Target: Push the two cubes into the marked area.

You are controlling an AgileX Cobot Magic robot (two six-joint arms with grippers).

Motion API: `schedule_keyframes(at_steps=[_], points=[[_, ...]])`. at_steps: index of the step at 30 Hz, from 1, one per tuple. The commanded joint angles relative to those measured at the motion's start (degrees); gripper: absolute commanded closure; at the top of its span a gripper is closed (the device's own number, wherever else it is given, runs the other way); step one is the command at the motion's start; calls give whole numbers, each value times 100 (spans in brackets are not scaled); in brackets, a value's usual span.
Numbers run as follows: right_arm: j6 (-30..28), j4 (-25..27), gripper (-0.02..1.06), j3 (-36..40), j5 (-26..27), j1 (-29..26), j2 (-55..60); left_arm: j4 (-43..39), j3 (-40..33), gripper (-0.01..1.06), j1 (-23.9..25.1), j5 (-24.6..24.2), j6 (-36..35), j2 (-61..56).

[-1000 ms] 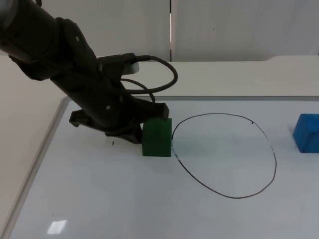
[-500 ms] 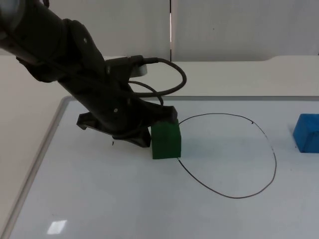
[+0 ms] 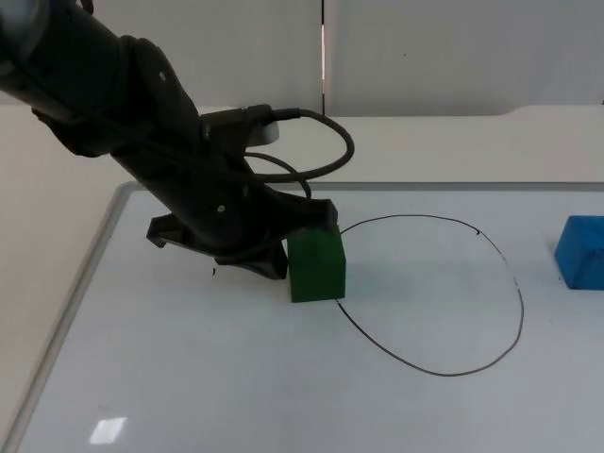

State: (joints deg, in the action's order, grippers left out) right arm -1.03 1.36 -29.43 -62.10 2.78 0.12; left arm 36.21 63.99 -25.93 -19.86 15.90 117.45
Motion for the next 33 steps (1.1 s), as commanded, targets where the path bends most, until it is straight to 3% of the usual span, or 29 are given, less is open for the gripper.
schedule_keyframes(at_steps=[1, 9, 33], points=[[9, -15, -1, -8, 30, -23, -12, 124, 27, 105, -43, 5, -5, -22], [9, -15, -1, -8, 30, -23, -12, 122, 27, 105, -247, 218, 10, -22], [9, -15, -1, -8, 30, -23, -12, 338, 27, 105, -292, 254, 10, -22]])
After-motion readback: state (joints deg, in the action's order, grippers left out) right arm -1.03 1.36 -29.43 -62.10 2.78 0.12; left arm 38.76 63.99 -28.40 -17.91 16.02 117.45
